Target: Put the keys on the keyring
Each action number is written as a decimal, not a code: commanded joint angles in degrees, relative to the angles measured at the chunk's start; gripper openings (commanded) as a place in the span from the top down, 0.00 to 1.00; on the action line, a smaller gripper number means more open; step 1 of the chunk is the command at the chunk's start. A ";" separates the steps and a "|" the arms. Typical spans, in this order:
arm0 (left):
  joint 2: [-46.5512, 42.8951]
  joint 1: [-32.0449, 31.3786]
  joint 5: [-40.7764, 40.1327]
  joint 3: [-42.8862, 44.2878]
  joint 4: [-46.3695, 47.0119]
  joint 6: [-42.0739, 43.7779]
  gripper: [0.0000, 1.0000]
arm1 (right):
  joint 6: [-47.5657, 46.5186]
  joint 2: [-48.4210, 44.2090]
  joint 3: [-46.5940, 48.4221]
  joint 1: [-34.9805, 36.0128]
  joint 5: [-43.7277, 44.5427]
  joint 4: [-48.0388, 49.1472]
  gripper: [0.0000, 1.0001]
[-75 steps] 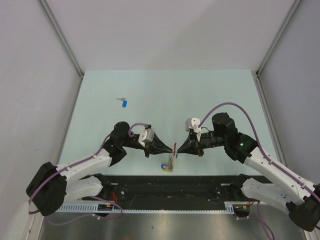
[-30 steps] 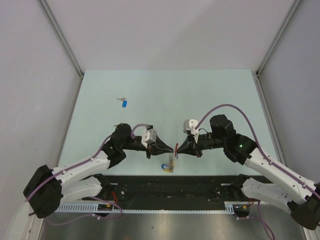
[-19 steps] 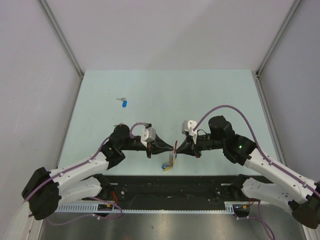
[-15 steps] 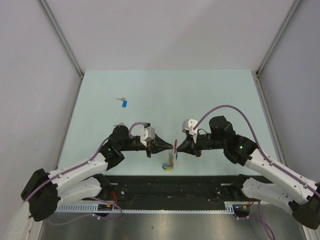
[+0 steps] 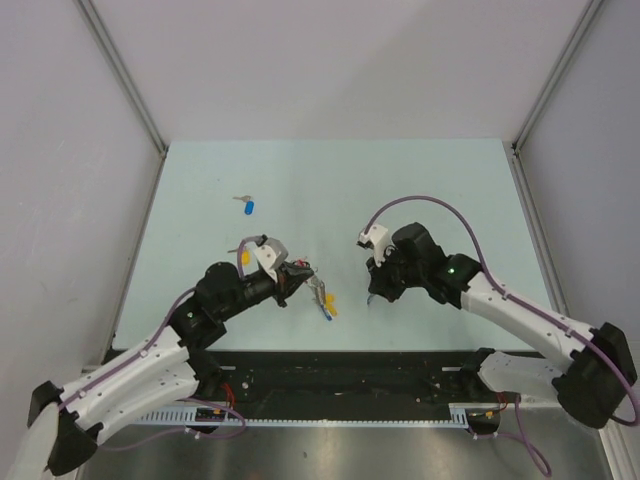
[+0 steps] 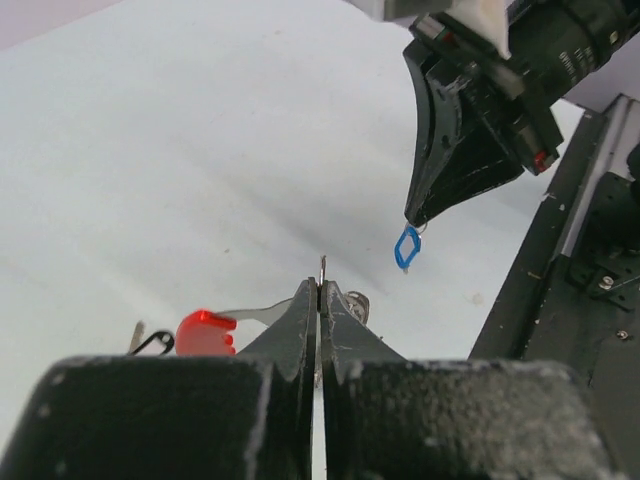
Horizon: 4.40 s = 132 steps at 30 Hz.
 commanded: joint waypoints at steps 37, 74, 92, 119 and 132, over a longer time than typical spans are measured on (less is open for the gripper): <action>-16.78 0.36 -9.79 12.98 -31.32 3.92 1.00 | 9.55 34.22 18.38 -2.00 14.39 -0.63 0.52; -17.66 5.37 -2.85 11.57 -30.08 2.86 1.00 | 12.82 49.69 33.77 -5.25 7.79 -19.03 0.77; -17.57 5.81 -1.97 11.40 -30.00 2.69 1.00 | 11.33 50.14 34.82 -4.38 10.07 -18.68 1.00; -10.37 6.95 5.23 12.36 -16.99 2.41 1.00 | -7.21 4.62 10.23 -2.96 2.80 11.99 1.00; 5.80 7.83 20.09 18.60 -6.88 12.61 0.99 | -16.18 -9.45 0.81 -4.55 -12.86 19.91 1.00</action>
